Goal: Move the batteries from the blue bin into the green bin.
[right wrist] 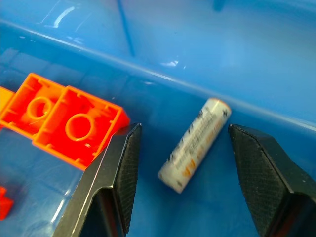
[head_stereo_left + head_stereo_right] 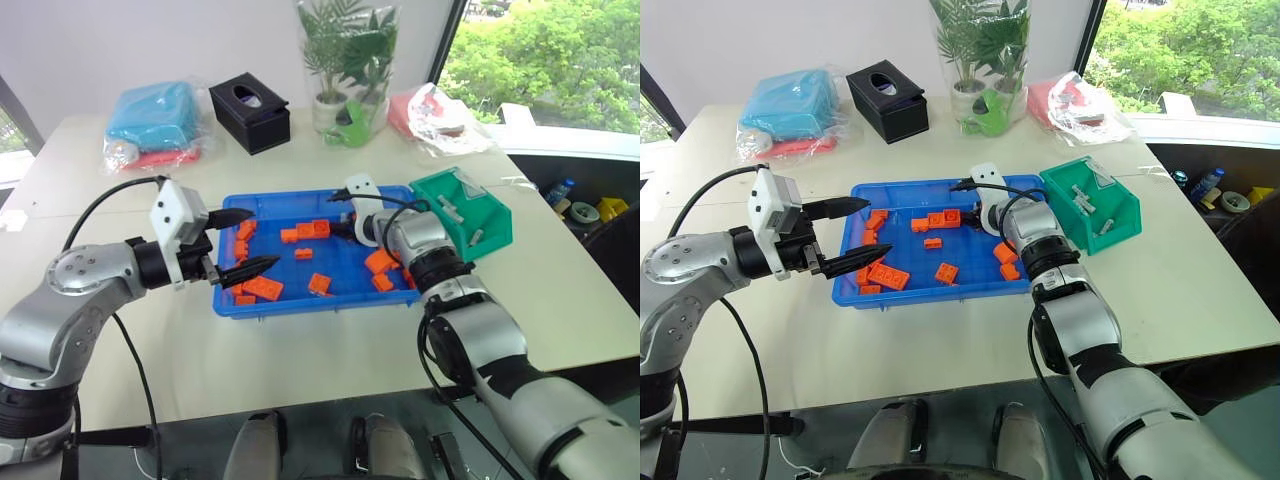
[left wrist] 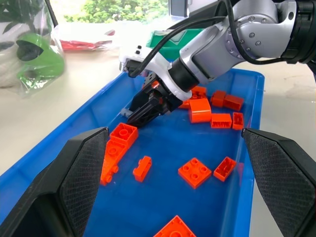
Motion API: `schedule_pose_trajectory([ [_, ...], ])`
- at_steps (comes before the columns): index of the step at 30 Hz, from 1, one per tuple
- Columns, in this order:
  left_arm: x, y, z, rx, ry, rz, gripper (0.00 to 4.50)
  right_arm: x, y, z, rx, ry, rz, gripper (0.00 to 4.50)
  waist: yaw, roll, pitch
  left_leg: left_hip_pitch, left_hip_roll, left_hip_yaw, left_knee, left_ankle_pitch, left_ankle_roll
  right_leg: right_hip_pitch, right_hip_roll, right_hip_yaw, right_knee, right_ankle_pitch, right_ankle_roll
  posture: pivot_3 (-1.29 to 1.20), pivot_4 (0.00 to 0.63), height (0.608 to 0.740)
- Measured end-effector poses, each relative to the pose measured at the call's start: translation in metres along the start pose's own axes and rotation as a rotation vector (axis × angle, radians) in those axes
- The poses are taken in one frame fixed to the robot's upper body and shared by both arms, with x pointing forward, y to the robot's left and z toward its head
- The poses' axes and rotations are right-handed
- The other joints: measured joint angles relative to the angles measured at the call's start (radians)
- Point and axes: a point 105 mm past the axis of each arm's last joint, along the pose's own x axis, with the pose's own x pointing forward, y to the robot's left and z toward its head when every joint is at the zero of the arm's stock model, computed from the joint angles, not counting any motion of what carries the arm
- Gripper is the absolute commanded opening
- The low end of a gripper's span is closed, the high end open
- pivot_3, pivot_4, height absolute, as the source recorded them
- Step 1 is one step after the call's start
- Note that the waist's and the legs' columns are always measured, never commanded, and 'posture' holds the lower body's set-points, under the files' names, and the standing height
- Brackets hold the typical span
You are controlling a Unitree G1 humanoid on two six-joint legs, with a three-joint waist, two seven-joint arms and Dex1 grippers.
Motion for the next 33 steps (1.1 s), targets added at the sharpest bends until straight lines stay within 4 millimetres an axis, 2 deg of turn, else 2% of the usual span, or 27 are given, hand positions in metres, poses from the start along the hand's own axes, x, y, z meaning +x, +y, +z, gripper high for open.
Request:
schedule_pose_trajectory([
  [3, 0.0, 0.0, 0.0, 0.001, 0.002, 0.0, 4.5, 0.0, -0.005, -0.001, 0.001, -0.007, -0.013, 0.43, -0.001, 0.0, 0.0, 0.0, 0.0, 0.0, 0.0, 0.0, 0.0, 0.0, 0.0, 0.0, 0.001, 0.0, 0.0, 0.0, 0.15, 0.661],
  [4, 0.0, 0.0, 0.0, 0.001, 0.003, 0.0, 4.5, 0.0, -0.005, -0.001, 0.002, -0.007, -0.009, 0.05, -0.002, 0.0, 0.0, 0.0, 0.0, 0.0, 0.0, 0.0, 0.0, 0.0, 0.0, 0.0, 0.001, 0.0, 0.0, 0.0, 0.15, 0.661],
  [9, 0.0, 0.0, 0.0, -0.002, 0.003, -0.012, 4.5, -0.006, -0.001, 0.001, 0.017, 0.007, 0.031, 0.06, -0.004, 0.0, 0.0, -0.001, 0.0, 0.0, 0.0, 0.0, 0.0, 0.0, 0.0, 0.0, 0.003, 0.0, 0.0, 0.0, 0.15, 0.661],
  [11, 0.0, -0.001, 0.0, -0.002, 0.003, -0.019, 4.5, -0.018, -0.002, -0.003, 0.041, 0.008, 0.073, 0.06, 0.003, -0.001, 0.0, -0.001, 0.0, -0.001, 0.0, 0.0, 0.0, 0.0, -0.001, 0.0, 0.002, 0.0, 0.0, 0.0, 0.15, 0.661],
  [13, -0.001, -0.001, -0.001, -0.004, 0.006, -0.022, 4.5, -0.039, -0.011, 0.001, 0.07, -0.008, 0.088, 0.06, 0.009, 0.001, 0.001, -0.002, 0.0, -0.001, 0.001, 0.0, 0.0, -0.001, -0.001, 0.0, 0.002, 0.0, 0.0, 0.0, 0.15, 0.661],
  [15, -0.001, -0.001, -0.002, -0.008, 0.008, -0.03, 4.5, -0.068, -0.028, 0.017, 0.103, -0.066, 0.063, 0.06, 0.011, 0.004, 0.003, -0.003, -0.001, -0.001, 0.001, 0.0, 0.0, -0.001, -0.001, 0.0, 0.001, 0.0, 0.0, 0.0, 0.15, 0.661],
  [17, -0.001, -0.002, -0.003, -0.015, 0.009, -0.037, 4.5, -0.108, -0.061, 0.038, 0.12, -0.161, -0.029, 0.06, 0.012, 0.003, 0.002, -0.003, 0.0, -0.002, 0.001, 0.0, 0.0, 0.0, -0.001, -0.001, -0.002, -0.001, -0.001, 0.0, 0.15, 0.661],
  [19, -0.001, -0.003, -0.005, -0.023, 0.008, -0.042, 4.5, -0.143, -0.094, 0.047, 0.134, -0.219, -0.148, 0.06, 0.011, 0.003, 0.002, -0.001, 0.0, -0.001, 0.0, -0.002, -0.003, 0.002, -0.001, -0.002, -0.006, -0.001, -0.001, 0.0, 0.15, 0.661],
  [21, -0.001, -0.003, -0.006, -0.032, 0.008, -0.051, 4.5, -0.163, -0.117, 0.039, 0.155, -0.222, -0.234, 0.06, 0.009, 0.0, 0.0, -0.001, 0.0, -0.001, -0.001, -0.002, -0.003, 0.002, -0.001, -0.002, -0.007, -0.001, 0.0, 0.0, 0.15, 0.661],
  [24, 0.0, -0.001, -0.009, -0.05, 0.007, -0.056, 4.5, -0.169, -0.136, 0.011, 0.212, -0.162, -0.287, 0.06, 0.003, 0.001, 0.0, -0.001, 0.0, 0.001, -0.003, -0.001, -0.001, 0.004, -0.001, -0.002, -0.007, 0.0, -0.001, 0.0, 0.15, 0.661],
  [26, 0.004, 0.0, -0.008, -0.056, 0.004, -0.074, 4.5, -0.161, -0.143, -0.005, 0.227, -0.135, -0.288, 1.1, 0.002, 0.001, 0.0, -0.001, 0.001, 0.001, -0.003, 0.0, 0.0, 0.004, -0.001, -0.002, -0.006, 0.0, -0.001, 0.0, 0.15, 0.661],
  [27, 0.006, 0.002, -0.006, -0.053, -0.002, -0.083, 4.5, -0.155, -0.147, -0.013, 0.228, -0.128, -0.289, 1.48, 0.003, 0.001, 0.001, -0.001, 0.0, 0.002, -0.003, 0.0, 0.0, 0.004, -0.001, -0.002, -0.006, 0.0, 0.0, 0.0, 0.15, 0.661],
  [30, 0.008, 0.006, -0.001, -0.045, -0.017, -0.085, 4.5, -0.144, -0.158, -0.022, 0.191, -0.135, -0.302, 2.96, 0.002, 0.002, 0.001, -0.001, 0.0, 0.002, -0.002, 0.0, 0.0, 0.004, -0.001, -0.001, -0.006, 0.001, 0.001, 0.0, 0.15, 0.661],
  [33, 0.009, 0.009, 0.0, -0.048, -0.02, -0.091, 4.5, -0.15, -0.171, -0.02, 0.122, -0.167, -0.31, 2.96, 0.006, 0.004, 0.002, -0.001, 0.0, 0.003, -0.002, 0.0, 0.0, 0.004, -0.001, -0.001, -0.006, 0.002, 0.002, 0.0, 0.15, 0.661],
])
